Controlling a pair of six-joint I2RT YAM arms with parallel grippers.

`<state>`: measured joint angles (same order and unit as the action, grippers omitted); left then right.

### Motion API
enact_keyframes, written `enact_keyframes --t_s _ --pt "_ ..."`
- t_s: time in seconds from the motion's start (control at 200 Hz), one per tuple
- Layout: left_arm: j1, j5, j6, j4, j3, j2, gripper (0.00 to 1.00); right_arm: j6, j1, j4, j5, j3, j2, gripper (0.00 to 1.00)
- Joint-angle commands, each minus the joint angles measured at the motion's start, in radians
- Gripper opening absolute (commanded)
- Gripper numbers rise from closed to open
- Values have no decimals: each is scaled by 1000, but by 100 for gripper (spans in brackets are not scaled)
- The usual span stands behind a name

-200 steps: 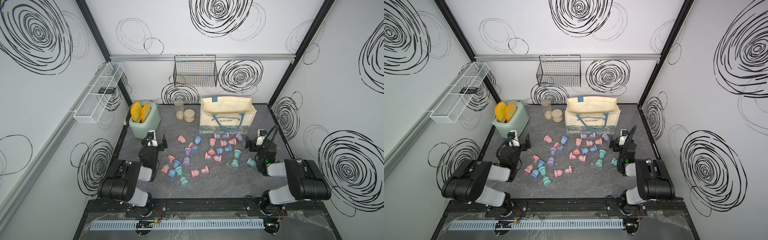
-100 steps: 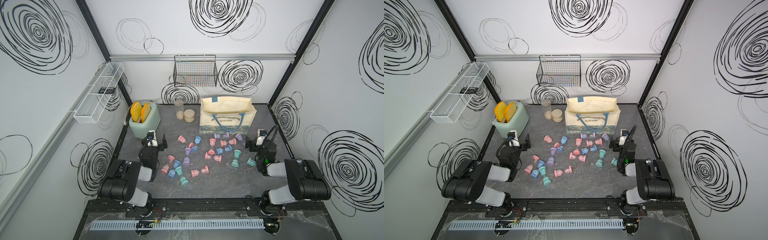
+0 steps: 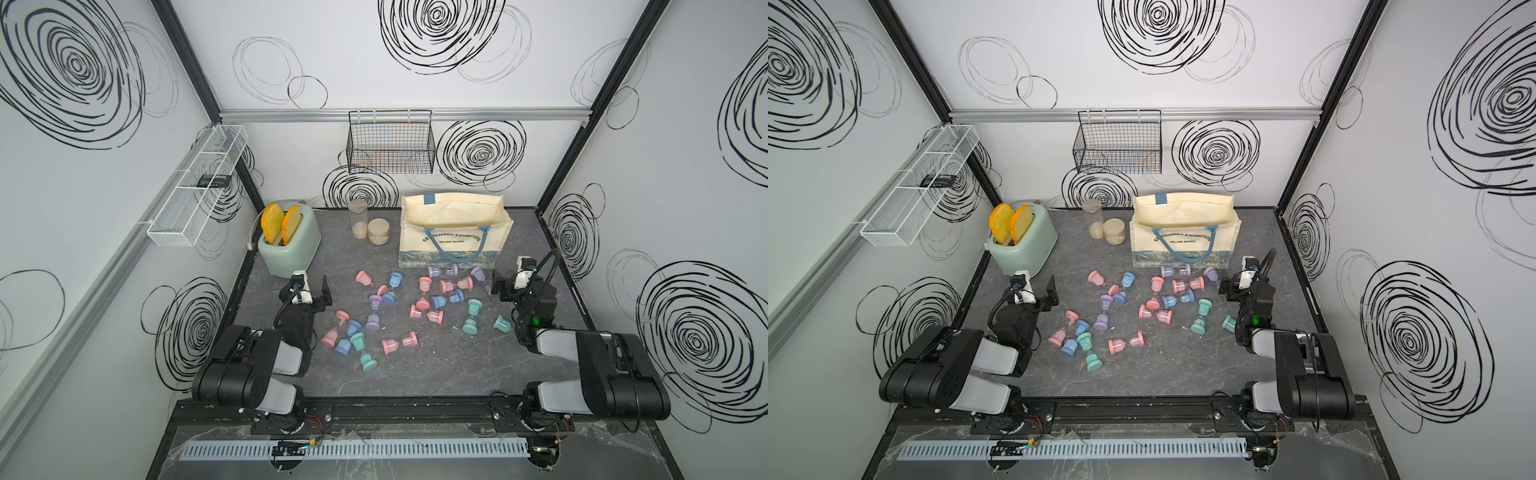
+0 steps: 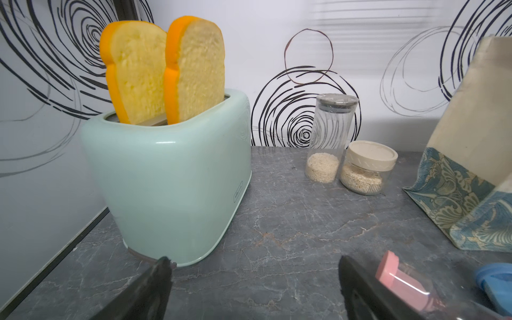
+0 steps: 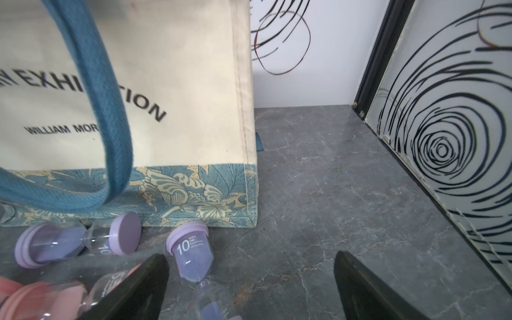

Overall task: Put the hourglass into the canvas bag
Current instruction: Pick up the hourglass from the center of the board.

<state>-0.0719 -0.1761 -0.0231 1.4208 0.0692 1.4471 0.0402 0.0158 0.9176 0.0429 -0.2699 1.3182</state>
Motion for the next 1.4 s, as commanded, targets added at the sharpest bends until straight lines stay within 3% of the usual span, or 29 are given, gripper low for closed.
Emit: enact_keyframes --t_s 0.0,0.105,0.155,0.26,0.31,0.385,0.48,0.56,0.7,0.991,1.166,1.391 --pt "-5 -32 4 51 5 -96 96 51 14 -104 26 -48 -115 98" --pt "-21 -40 18 -126 38 -236 96 123 43 -161 120 -63 -222 97" --pt "-29 -62 -5 -221 65 -298 96 182 48 -199 108 -71 -259 97" --pt "-25 -93 -164 -338 113 -395 96 497 66 -351 -40 -97 -315 97" --pt "-21 -95 -253 -378 136 -427 96 507 89 -355 13 -90 -334 97" --pt "5 -74 -439 -466 167 -478 96 595 109 -405 -8 -80 -366 97" --pt "43 0 -552 -474 156 -520 96 619 124 -418 -22 -68 -377 97" --pt "75 -28 -695 -519 139 -547 96 603 123 -491 10 -110 -349 97" --pt "86 11 -737 -754 258 -548 96 561 46 -641 6 -203 -304 97" --pt "-176 -38 -672 -1065 446 -525 96 514 -272 -954 -174 -362 -251 97" --pt "-366 -57 -607 -1234 523 -492 96 536 -353 -1128 -161 -399 -235 97" --pt "-525 77 -574 -1321 541 -435 96 622 -478 -1335 -231 -397 -233 97"
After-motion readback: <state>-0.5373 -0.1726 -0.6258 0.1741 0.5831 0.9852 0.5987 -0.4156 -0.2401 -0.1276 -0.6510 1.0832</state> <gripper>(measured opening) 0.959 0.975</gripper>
